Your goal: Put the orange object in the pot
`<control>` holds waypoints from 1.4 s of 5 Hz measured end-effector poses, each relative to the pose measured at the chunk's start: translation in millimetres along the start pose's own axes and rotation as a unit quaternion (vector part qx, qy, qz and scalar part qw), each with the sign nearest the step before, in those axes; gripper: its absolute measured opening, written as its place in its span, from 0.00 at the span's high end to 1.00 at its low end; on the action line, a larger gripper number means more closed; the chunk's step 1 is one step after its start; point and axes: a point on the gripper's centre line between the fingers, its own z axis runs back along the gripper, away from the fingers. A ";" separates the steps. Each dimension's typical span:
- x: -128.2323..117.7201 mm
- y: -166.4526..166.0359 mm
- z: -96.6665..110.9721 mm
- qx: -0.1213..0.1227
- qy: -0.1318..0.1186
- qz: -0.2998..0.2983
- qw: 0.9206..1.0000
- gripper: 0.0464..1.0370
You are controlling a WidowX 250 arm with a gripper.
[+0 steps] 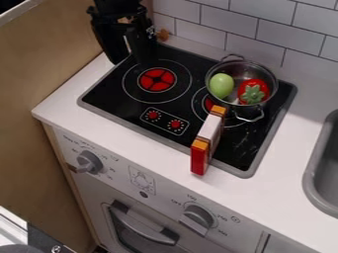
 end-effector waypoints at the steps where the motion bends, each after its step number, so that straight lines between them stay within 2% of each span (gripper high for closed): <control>1: 20.5 7.0 -18.3 0.032 -0.029 0.019 0.999 0.04; 2: 45.1 15.4 -21.9 0.065 -0.064 0.022 0.996 0.04; 3: 56.0 26.1 -22.6 0.092 -0.113 0.023 0.989 0.04; 4: 53.5 35.8 -18.3 0.113 -0.209 0.051 0.970 0.04; 5: 50.3 46.3 -17.2 0.120 -0.289 0.075 0.947 0.04; 6: 54.0 56.3 -11.8 0.140 -0.328 0.100 0.929 0.04; 7: 52.7 64.0 -9.9 0.169 -0.338 0.094 0.921 0.04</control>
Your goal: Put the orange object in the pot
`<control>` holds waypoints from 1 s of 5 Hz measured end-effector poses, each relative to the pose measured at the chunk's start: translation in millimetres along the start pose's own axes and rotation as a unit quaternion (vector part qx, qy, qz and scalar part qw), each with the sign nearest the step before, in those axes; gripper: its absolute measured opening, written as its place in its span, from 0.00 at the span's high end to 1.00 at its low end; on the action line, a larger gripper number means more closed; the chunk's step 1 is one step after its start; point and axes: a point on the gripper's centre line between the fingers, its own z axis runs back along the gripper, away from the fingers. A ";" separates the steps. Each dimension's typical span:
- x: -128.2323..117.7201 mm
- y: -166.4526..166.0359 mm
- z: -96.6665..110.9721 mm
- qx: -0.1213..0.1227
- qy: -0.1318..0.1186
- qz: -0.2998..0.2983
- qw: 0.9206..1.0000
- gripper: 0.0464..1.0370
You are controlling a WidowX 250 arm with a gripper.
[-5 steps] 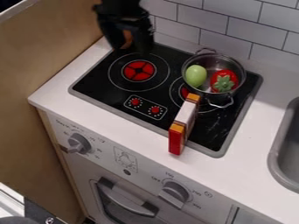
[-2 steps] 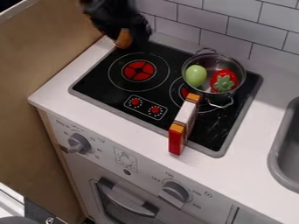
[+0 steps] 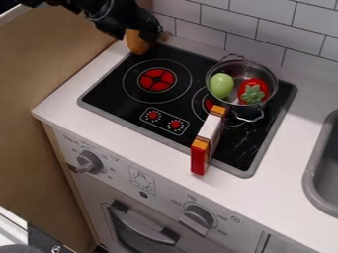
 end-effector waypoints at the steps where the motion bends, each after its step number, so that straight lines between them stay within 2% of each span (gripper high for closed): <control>1: -0.4 8.4 -0.4 0.028 -0.020 -0.022 0.999 0.04; 2: -4.7 15.5 -10.7 0.032 -0.027 -0.028 0.999 0.04; 4: -24.5 22.3 -45.4 -0.009 -0.038 0.001 0.999 0.04; 5: -28.4 22.2 -54.0 -0.018 -0.048 0.009 0.999 0.04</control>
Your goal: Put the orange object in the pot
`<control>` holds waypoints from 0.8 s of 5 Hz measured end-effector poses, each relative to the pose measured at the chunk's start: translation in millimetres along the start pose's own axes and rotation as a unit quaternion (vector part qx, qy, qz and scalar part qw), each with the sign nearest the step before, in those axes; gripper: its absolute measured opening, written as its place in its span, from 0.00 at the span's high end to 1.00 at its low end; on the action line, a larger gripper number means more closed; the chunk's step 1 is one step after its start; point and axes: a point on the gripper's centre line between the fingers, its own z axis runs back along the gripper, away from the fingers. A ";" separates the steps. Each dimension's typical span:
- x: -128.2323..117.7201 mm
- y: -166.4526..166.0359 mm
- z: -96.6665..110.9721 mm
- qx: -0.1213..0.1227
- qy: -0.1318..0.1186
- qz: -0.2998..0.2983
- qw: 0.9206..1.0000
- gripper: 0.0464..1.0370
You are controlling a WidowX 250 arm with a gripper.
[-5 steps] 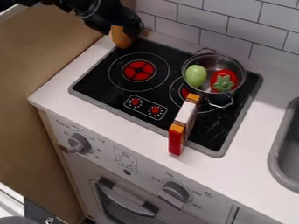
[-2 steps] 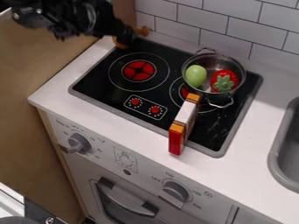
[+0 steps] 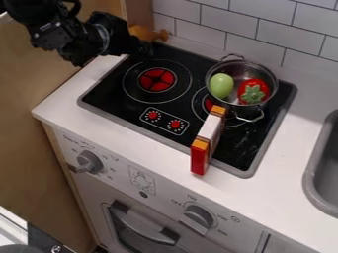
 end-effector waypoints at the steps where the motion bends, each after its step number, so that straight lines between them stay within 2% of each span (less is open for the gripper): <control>1: -4.2 -0.3 -9.6 -0.005 -0.012 0.002 1.000 0.04; 3: 1.9 3.3 -32.3 -0.012 -0.047 -0.009 0.999 0.04; 4: 2.8 2.6 -40.7 -0.035 -0.058 -0.017 0.998 0.04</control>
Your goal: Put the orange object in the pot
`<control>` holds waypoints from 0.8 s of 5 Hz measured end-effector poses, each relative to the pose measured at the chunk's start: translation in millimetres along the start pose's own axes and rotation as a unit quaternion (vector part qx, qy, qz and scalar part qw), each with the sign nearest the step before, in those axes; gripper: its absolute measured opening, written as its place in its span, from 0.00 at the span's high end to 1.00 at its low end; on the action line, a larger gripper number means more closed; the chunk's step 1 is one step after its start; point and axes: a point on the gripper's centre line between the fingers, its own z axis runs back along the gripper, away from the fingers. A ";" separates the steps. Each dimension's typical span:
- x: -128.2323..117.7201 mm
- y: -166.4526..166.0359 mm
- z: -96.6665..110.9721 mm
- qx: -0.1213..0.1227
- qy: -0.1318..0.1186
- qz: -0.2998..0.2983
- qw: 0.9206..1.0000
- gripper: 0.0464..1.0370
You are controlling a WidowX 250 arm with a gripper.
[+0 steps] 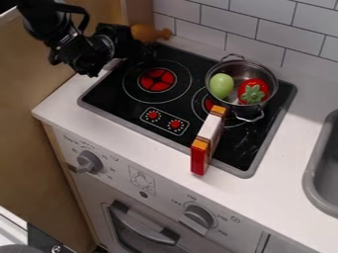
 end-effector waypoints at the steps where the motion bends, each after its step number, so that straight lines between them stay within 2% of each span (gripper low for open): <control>1: -0.1 0.9 -2.9 -0.005 -0.006 0.002 1.000 0.04; 2: -2.4 0.3 -6.2 -0.008 -0.012 0.010 1.000 0.09; 3: -2.0 0.9 -7.5 -0.007 -0.016 0.014 1.000 0.32; 4: -2.5 -0.8 -7.4 -0.014 -0.016 0.008 1.000 0.39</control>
